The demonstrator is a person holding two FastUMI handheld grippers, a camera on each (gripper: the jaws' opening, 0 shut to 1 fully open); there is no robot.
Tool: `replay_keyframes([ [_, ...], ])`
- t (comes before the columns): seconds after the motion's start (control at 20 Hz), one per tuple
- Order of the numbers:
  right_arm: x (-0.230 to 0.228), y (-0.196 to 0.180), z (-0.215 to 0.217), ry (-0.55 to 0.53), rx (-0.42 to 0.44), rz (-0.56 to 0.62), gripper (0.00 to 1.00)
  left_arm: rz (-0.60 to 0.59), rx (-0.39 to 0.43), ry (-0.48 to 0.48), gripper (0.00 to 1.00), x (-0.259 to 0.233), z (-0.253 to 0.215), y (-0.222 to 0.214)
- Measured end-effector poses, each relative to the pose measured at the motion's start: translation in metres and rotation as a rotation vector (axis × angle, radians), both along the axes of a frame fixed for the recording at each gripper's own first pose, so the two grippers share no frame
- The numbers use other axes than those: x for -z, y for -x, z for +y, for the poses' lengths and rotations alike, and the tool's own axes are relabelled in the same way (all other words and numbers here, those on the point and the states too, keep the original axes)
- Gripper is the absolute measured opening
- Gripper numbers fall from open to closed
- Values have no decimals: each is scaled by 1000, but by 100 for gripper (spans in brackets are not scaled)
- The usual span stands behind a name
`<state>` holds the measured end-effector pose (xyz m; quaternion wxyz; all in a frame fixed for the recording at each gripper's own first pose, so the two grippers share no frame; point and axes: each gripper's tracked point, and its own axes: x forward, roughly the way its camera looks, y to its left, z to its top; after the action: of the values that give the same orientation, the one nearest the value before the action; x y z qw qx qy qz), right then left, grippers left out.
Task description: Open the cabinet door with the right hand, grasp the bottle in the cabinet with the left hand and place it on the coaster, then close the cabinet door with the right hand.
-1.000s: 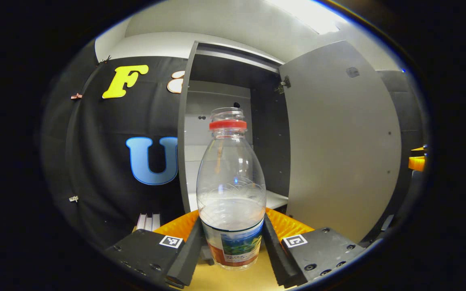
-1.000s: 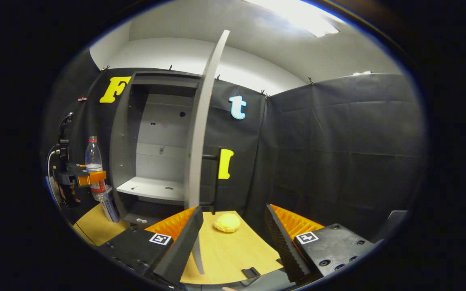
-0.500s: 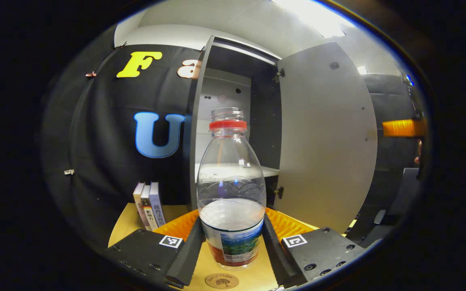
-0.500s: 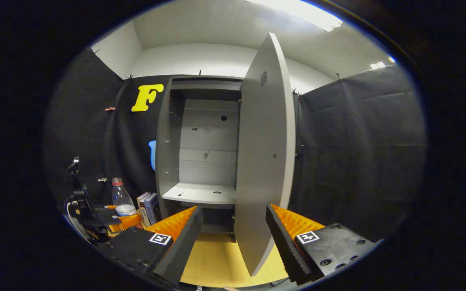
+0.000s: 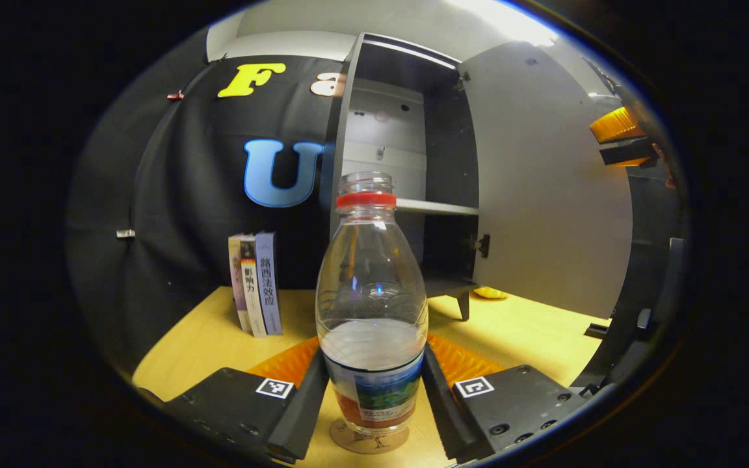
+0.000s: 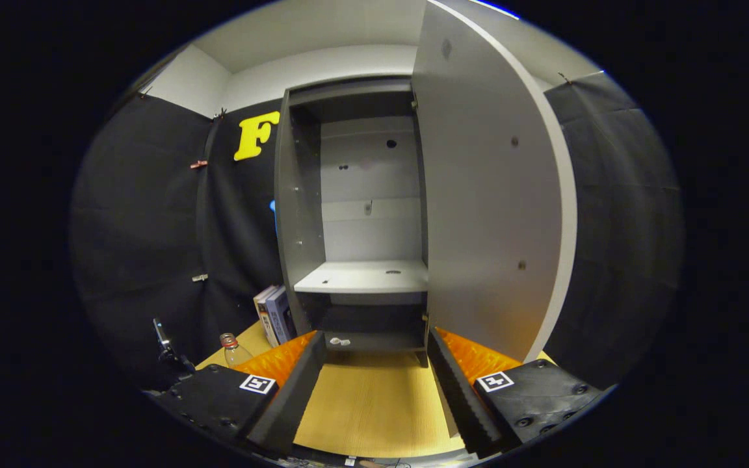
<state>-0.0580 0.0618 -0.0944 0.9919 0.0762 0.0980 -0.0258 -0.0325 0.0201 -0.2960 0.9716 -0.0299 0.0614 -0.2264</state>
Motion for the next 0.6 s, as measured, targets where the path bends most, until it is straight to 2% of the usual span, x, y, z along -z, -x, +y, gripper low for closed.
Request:
replay_keyframes([
  [0.25,46,-4,11,-9,-57,89,96,-4,-16,-1,75,34,-4,-8],
  [0.6,60,-12,13,-31,-74,117,96,-13,-21,-55,75,57,-1,-14],
])
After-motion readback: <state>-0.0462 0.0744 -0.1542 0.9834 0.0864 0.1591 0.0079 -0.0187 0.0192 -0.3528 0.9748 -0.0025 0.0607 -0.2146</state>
